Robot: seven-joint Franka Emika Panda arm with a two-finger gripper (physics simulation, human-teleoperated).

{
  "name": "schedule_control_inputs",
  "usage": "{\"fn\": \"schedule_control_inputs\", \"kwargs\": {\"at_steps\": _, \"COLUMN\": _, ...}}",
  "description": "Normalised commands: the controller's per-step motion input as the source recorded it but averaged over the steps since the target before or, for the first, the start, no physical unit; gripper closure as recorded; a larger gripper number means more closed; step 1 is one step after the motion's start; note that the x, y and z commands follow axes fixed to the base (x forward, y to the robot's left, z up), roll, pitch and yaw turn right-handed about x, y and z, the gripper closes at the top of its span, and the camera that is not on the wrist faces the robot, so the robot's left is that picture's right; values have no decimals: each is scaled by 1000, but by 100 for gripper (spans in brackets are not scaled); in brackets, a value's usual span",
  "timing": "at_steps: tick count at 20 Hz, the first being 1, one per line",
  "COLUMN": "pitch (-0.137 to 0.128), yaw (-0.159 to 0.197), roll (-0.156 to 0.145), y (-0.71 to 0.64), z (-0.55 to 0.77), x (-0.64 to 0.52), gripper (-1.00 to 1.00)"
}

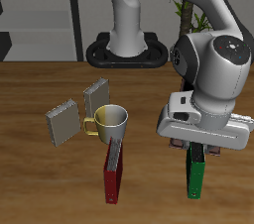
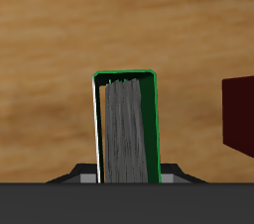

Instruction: Place the green book into the left desk caddy's back compartment

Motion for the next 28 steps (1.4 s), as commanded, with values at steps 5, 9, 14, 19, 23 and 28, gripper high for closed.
{"fn": "schedule_control_inputs", "kwargs": {"at_steps": 5, "pitch": -35, "yaw": -38, "roll": -22, "y": 7, "z": 514, "x": -299, "gripper": 100}}
{"fn": "schedule_control_inputs", "kwargs": {"at_steps": 9, "pitch": -26, "yaw": -78, "roll": -39, "y": 127, "z": 641, "x": -409, "gripper": 100}}
{"fn": "schedule_control_inputs", "kwargs": {"at_steps": 14, "pitch": -64, "yaw": -28, "roll": -33, "y": 133, "z": 571, "x": -485, "gripper": 100}}
{"fn": "schedule_control_inputs", "kwargs": {"at_steps": 19, "pitch": -19, "yaw": -76, "roll": -81, "y": -26, "z": 361, "x": -437, "gripper": 100}}
{"fn": "schedule_control_inputs", "kwargs": {"at_steps": 23, "pitch": 9, "yaw": -16, "roll": -26, "y": 159, "z": 248, "x": -538, "gripper": 100}}
{"fn": "schedule_control_inputs", "kwargs": {"at_steps": 28, "pitch": -43, "yaw": -12, "roll": -29, "y": 138, "z": 316, "x": -582, "gripper": 100}}
